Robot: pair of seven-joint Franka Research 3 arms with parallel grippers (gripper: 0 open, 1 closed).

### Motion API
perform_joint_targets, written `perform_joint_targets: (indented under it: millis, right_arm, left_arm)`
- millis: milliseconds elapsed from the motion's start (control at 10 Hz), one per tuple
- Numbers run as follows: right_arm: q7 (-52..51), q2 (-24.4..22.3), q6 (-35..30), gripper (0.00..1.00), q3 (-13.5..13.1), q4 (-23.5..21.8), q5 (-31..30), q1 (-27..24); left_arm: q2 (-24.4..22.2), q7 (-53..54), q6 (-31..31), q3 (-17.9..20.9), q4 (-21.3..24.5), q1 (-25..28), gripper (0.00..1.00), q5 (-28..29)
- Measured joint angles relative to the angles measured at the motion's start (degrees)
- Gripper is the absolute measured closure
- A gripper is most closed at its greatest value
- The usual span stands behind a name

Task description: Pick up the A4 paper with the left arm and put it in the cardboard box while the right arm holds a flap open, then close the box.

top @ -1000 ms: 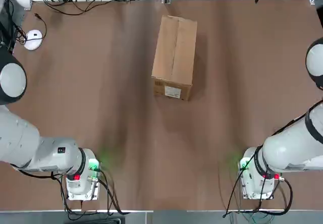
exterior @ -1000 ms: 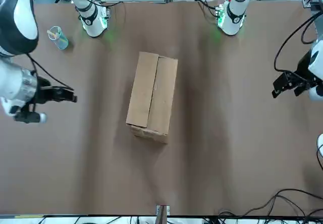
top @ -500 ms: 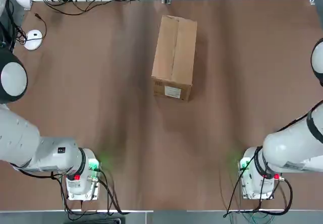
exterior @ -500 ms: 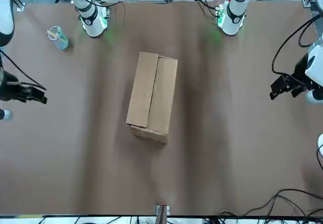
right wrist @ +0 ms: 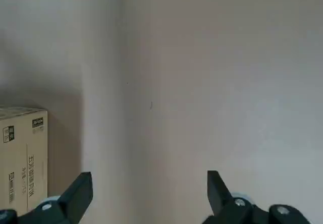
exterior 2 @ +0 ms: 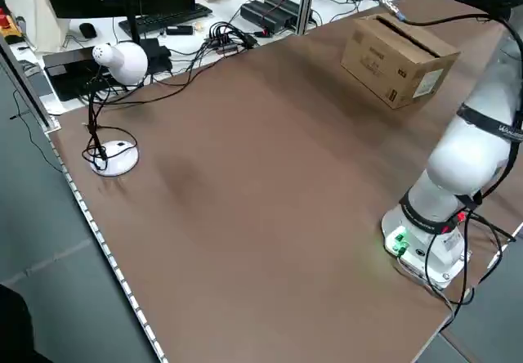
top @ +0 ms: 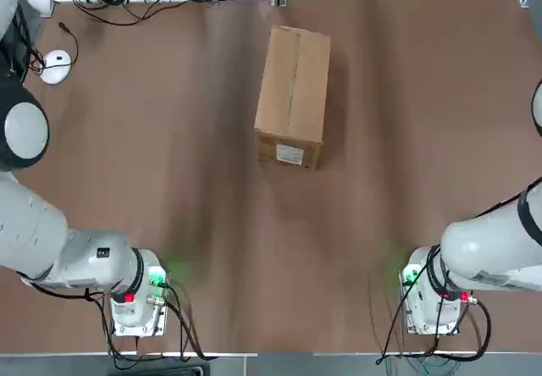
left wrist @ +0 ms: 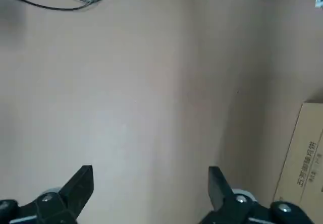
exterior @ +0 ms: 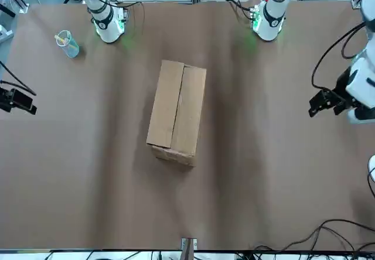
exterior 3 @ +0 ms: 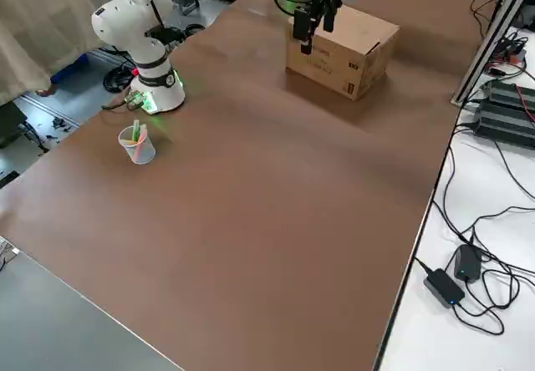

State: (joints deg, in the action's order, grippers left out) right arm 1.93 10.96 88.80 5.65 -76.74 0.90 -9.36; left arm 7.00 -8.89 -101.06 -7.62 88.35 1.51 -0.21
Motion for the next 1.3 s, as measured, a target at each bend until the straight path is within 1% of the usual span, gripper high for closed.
perform_joint_targets:
  millis: [100, 300, 400, 500, 600, 700, 800, 900, 1300]
  right_arm:
    - [0.02, -0.05, 0.13, 0.00, 0.04, 0.00, 0.00, 0.01]
    - [0.03, -0.04, 0.60, 0.00, -0.03, 0.00, 0.00, 0.31]
    - [0.06, -0.06, 0.64, 0.00, -1.93, 0.00, 0.00, 2.39]
    - [0.19, -0.05, 0.69, 0.00, -8.36, -0.01, 0.01, 8.37]
    - [0.26, -0.04, 0.72, 0.00, -16.09, -0.01, 0.04, 15.23]
    - [0.27, -0.05, 0.72, 0.00, -19.71, -0.01, 0.05, 18.20]
    - [0.27, -0.05, 0.72, 0.00, -20.55, -0.01, 0.05, 18.53]
    - [0.27, -0.04, 0.72, 0.00, -20.80, -0.01, 0.05, 18.53]
    - [0.27, 0.07, 0.72, 0.00, -20.87, -0.02, 0.05, 18.60]
  left_arm:
    - [0.48, 0.00, -0.04, -1.04, 0.00, -0.06, 0.00, 0.93]
    - [0.60, 0.00, -0.04, -1.55, -0.03, -0.13, 0.00, 1.23]
    - [0.60, 0.00, -0.04, -1.55, -0.04, -0.12, 0.00, 1.23]
    - [0.60, 0.00, -0.04, -1.57, -0.04, -0.20, 0.00, 1.23]
    - [0.60, 0.00, -0.04, -1.58, -0.04, -0.38, 0.00, 1.23]
    - [0.60, 0.00, -0.04, -1.59, -0.04, -0.51, 0.00, 1.23]
    - [0.60, 0.00, -0.04, -1.59, -0.04, -0.54, 0.00, 1.23]
    - [0.60, 0.00, -0.04, -1.58, -0.04, -0.53, 0.00, 1.23]
    - [0.60, -0.06, -0.04, -1.57, -0.04, -0.53, 0.00, 1.23]
